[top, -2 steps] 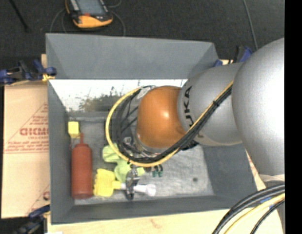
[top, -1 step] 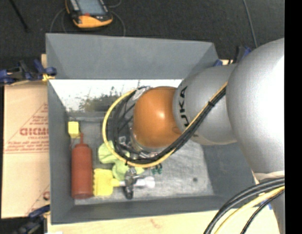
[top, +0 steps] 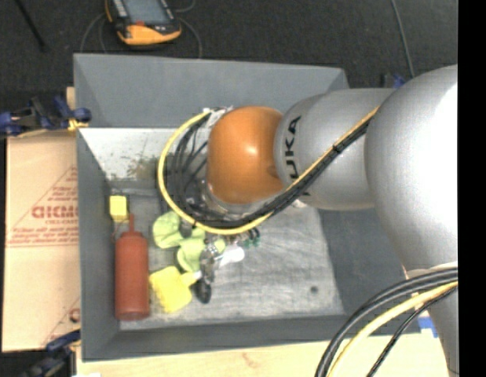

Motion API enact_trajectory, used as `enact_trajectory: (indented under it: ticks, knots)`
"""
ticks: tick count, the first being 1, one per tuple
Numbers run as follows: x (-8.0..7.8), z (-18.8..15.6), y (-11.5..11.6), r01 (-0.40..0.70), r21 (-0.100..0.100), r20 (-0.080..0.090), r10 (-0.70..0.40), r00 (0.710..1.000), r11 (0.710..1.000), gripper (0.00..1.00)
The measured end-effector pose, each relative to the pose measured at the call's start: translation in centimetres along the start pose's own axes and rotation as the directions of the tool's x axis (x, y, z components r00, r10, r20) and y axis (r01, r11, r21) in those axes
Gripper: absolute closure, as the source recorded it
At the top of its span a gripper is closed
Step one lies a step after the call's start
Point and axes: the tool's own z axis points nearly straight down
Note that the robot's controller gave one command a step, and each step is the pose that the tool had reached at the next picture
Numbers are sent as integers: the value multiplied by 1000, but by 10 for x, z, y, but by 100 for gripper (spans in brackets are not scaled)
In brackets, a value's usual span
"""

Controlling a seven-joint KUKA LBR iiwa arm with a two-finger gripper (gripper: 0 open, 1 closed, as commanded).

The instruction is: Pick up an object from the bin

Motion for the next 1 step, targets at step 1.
enact_trajectory:
  ticks: [1]
  knots:
    - [-20,-1,13,80,13,73,-81,994,997,100]
